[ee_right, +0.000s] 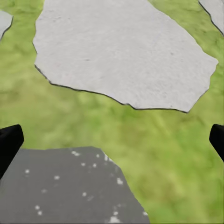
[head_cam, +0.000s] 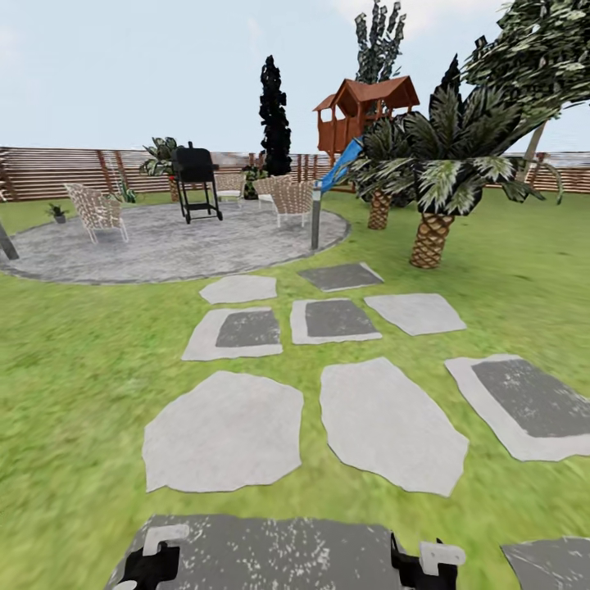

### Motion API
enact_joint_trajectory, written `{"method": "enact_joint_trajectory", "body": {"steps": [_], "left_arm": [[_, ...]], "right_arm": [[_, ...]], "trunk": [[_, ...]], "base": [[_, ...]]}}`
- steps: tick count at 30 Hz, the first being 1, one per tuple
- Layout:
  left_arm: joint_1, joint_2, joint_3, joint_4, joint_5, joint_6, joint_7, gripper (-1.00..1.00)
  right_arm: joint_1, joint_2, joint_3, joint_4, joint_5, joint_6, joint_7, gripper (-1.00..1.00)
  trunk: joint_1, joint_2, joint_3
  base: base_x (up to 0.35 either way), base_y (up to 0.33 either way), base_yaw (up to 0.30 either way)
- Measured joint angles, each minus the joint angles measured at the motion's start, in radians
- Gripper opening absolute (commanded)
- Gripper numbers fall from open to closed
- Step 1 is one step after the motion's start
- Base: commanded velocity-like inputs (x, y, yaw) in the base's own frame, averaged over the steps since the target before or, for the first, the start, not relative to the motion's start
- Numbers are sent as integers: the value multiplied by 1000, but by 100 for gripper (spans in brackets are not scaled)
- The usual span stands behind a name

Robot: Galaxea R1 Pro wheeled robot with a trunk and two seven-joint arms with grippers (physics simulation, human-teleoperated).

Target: Pick up the pesticide atomizer in the garden and spray insectifuge to fully cover both potted plants in the garden.

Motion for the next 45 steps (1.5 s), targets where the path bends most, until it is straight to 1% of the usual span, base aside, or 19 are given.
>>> {"method": "enact_joint_trajectory", "body": {"steps": [10, 45], "left_arm": [[0, 0, 0, 0, 0, 0, 0, -100], [0, 0, -1, 0, 0, 0, 0, -100]], "right_arm": [[0, 0, 0, 0, 0, 0, 0, 100], [0, 0, 0, 0, 0, 0, 1, 100]], "trunk": [[0, 0, 0], [0, 0, 0]], "base": [[329, -49, 196], [339, 0, 2]]}}
